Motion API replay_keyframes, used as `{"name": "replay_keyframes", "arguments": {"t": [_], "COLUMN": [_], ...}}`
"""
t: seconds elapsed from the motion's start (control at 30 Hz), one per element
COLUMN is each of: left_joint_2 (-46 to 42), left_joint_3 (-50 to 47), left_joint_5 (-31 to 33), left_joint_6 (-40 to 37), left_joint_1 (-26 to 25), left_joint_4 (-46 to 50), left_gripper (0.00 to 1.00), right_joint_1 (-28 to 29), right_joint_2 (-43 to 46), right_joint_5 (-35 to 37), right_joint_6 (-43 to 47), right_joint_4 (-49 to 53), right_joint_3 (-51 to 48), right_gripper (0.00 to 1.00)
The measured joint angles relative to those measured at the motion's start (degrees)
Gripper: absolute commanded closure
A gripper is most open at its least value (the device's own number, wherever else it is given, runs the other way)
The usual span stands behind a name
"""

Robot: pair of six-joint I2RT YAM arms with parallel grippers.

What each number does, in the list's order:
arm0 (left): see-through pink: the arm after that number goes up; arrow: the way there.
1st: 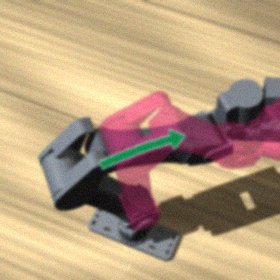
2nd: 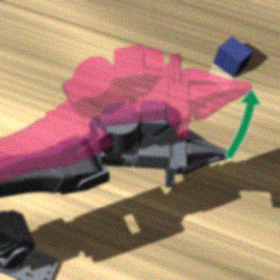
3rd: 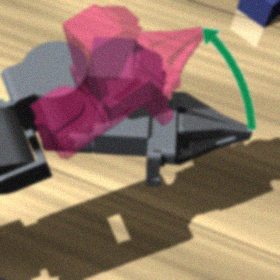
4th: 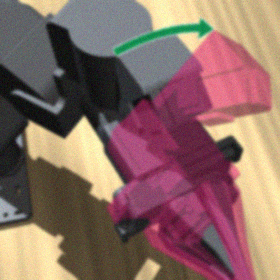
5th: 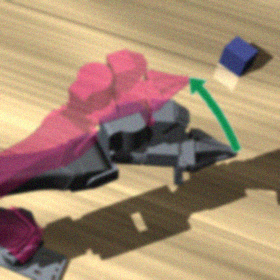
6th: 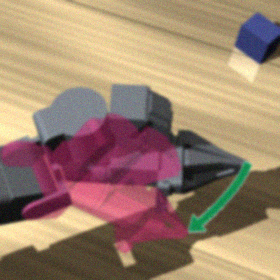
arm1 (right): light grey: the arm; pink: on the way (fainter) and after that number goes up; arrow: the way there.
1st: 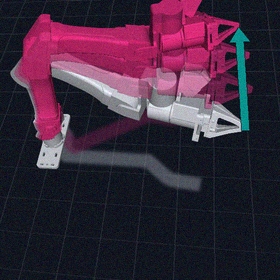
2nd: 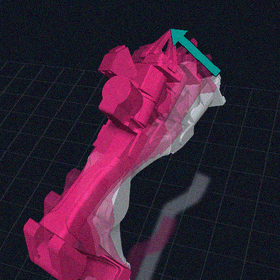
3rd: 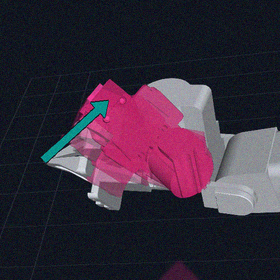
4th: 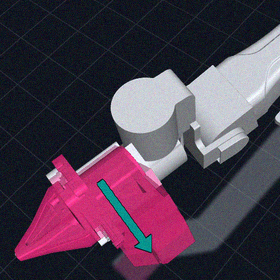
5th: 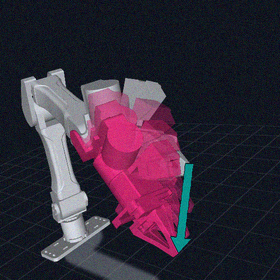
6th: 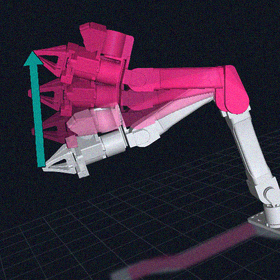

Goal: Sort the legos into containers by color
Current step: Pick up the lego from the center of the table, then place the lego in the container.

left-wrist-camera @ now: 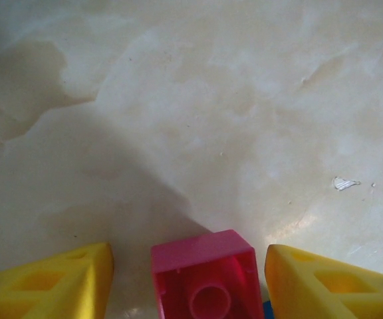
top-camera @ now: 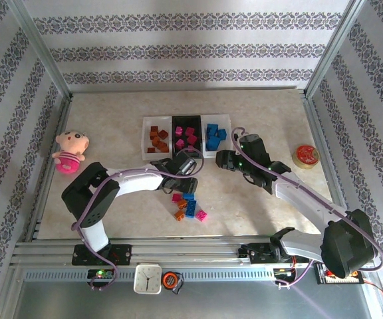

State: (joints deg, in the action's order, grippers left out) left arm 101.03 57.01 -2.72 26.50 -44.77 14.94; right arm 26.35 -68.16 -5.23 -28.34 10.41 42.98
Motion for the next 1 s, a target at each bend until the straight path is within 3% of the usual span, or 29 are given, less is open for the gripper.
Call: {"name": "replay_keyframes", "arguments": {"t": [0.23, 0.4, 0.7, 0.83, 1.0], "left_joint_2": [0.04, -1.73, -14.08, -10.16, 0.83], "left_joint_3": [0.09, -0.13, 2.23, 9.11, 20.35], "left_joint_5": [0.09, 1.79, 7.91, 7.45, 6.69], "left_joint_6": [-0.22, -0.17, -1.14, -1.53, -2.05], "left_joint_1": [-0.28, -0.28, 0.7, 5.62, 11.19], "left_joint_4": [0.0, 0.09, -2.38, -3.58, -3.67], "left_gripper": [0.62, 0.64, 0.64, 0.64, 0.62], "right_joint_1": [-0.04, -0.74, -0.76, -0.76, -0.76], "right_joint_2": [0.04, 0.7, 2.03, 2.21, 3.23], "right_joint_5": [-0.02, -0.09, -0.09, -0.15, -0.2], "right_joint_6": [-0.02, -0.07, -0.46, -0.66, -1.4], "right_joint_4": [0.0, 0.0, 0.02, 0.0, 0.0], "right_joint_3": [-0.02, -0.63, -2.54, -2.69, -3.78], "right_gripper": [0.4, 0.4, 0.4, 0.4, 0.4]}}
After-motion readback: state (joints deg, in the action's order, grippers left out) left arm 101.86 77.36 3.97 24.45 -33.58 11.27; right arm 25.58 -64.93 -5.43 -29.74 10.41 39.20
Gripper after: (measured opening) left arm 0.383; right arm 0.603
